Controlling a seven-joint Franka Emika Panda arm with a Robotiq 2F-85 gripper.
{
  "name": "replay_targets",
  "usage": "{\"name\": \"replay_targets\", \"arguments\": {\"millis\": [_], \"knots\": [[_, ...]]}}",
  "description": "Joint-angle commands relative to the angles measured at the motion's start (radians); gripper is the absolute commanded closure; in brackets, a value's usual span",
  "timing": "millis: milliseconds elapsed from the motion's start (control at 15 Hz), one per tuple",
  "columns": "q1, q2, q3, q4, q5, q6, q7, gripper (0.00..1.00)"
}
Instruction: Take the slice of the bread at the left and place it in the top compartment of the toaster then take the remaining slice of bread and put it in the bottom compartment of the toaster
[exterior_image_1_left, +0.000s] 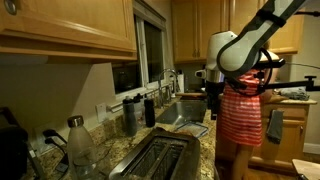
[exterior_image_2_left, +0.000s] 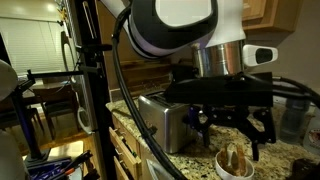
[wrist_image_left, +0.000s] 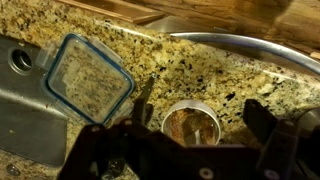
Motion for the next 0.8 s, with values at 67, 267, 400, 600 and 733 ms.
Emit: {"name": "replay_targets", "arguments": {"millis": [67, 267, 400, 600, 733], "knots": [[-0.021, -0.004, 0.029, -0.007, 0.002, 0.002, 0.006, 0.00], [-0.016, 0.003, 0.060, -0.017, -0.015, 0.032, 0.065, 0.00], [-0.011, 0.009, 0.078, -0.014, -0.014, 0.038, 0.090, 0.00], [-0.009, 0.020, 0.099, -0.010, -0.016, 0.041, 0.120, 0.00], [-0.011, 0.039, 0.105, -0.006, -0.018, 0.047, 0.130, 0.00]]}}
